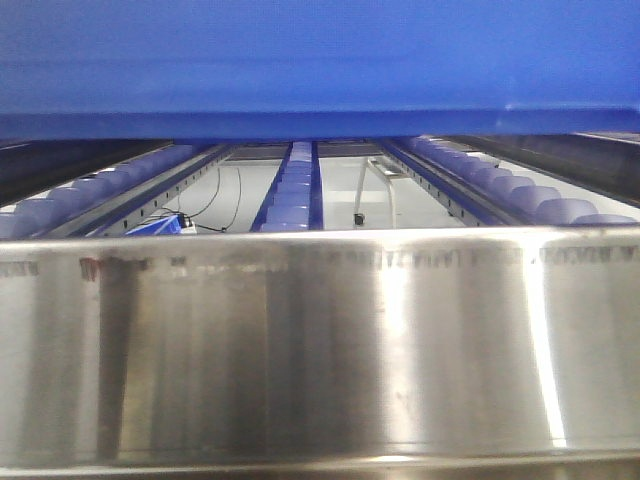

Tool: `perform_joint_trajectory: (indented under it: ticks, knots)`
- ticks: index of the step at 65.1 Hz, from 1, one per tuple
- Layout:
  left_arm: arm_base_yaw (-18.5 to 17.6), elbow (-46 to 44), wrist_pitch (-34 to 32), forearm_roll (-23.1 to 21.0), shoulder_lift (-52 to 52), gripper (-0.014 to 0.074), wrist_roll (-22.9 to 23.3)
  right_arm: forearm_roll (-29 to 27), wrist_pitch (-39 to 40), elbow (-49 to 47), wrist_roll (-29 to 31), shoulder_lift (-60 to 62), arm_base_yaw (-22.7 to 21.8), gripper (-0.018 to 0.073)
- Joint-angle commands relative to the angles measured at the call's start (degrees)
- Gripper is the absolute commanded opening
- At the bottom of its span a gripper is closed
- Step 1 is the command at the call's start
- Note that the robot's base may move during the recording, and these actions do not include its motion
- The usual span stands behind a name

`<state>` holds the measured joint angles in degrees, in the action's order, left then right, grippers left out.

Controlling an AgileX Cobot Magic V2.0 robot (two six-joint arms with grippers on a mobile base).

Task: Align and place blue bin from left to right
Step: 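Lower the blue bin with both grippers onto the rack behind the steel rail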

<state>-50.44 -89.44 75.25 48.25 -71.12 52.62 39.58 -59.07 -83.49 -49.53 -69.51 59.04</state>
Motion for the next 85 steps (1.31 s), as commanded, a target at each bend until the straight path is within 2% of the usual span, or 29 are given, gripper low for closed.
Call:
perform_joint_trajectory:
  ticks: [1, 36, 44, 48, 55, 62, 85]
  knots:
    - [-0.80, -0.44, -5.29, 1.56, 0.06, -0.0111, 0.52, 0.15, 12.21, -0.52, 0.75, 0.59, 0.93, -0.0078]
    - [-0.80, -0.44, -5.29, 1.56, 0.06, -0.0111, 0.52, 0.15, 11.91, -0.52, 0.75, 0.59, 0.93, -0.0078]
    - [-0.80, -0.44, -5.29, 1.20, 0.06, -0.0111, 0.52, -6.82, 9.46, -0.52, 0.60, 0.59, 0.93, -0.0078]
    - [-0.41, -0.44, -5.29, 0.42, -0.16, -0.0111, 0.52, -7.80, 8.94, -0.52, 0.60, 0.40, 0.93, -0.0078]
    - [1.79, -0.44, -5.29, -4.34, -0.39, -0.0111, -0.55, -6.73, 9.07, -0.52, 0.60, 0.13, 0.93, -0.0078]
    - [5.80, -0.44, -6.72, -9.68, -1.16, -0.0111, -3.79, -6.35, 8.71, -0.52, 0.60, -0.69, -0.47, -0.0078]
    - [18.84, -0.44, -15.29, -25.16, -3.77, -0.0111, -12.86, -7.52, 8.86, -1.76, 0.60, -6.88, -8.81, -0.0078]
